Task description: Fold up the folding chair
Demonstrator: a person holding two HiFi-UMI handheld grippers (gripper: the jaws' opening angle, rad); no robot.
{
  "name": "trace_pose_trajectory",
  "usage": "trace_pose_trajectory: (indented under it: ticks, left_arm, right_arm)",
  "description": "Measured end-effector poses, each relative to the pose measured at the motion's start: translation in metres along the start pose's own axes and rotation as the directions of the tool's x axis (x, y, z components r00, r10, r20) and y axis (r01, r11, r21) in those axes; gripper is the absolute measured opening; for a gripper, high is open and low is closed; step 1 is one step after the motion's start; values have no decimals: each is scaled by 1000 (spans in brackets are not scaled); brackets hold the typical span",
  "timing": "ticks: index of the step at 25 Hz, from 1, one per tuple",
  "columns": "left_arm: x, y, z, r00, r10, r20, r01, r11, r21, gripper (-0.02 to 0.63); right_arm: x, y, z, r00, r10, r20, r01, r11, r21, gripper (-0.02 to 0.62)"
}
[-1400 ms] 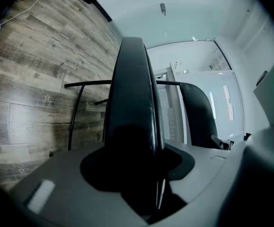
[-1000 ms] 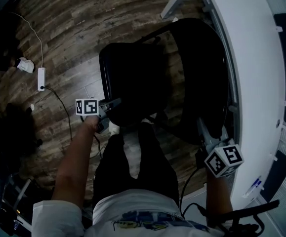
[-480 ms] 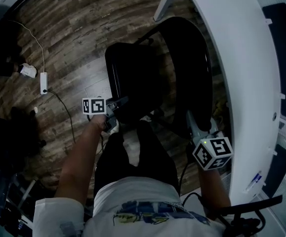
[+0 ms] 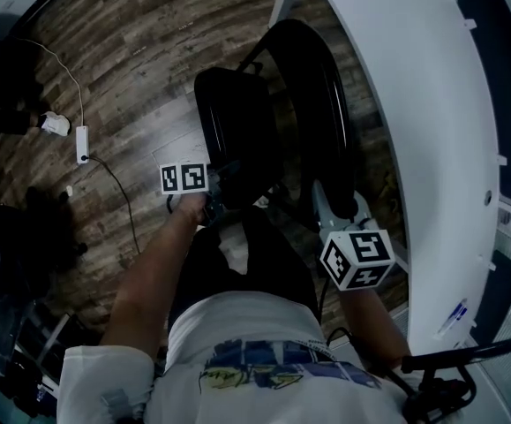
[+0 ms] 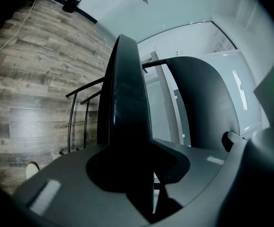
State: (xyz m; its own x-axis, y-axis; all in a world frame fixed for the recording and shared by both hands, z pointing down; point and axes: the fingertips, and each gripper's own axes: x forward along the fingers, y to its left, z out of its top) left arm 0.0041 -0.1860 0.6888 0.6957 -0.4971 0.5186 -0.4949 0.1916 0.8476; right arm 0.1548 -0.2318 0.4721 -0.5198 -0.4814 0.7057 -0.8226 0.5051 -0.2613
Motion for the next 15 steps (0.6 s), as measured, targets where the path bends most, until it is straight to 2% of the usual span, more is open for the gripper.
trace_pose_trajectory:
  ticks: [8, 15]
  left_arm:
    - [33, -38, 1, 993, 117, -6, -117, 993, 8, 126]
    - [64, -66, 1, 973, 230, 9, -231, 973, 26, 126]
  right_arm:
    - [-10, -18, 10, 1000, 6, -1, -6, 1000, 9, 64]
    - [-15, -30, 18, 1000, 17, 5, -17, 1000, 5, 64]
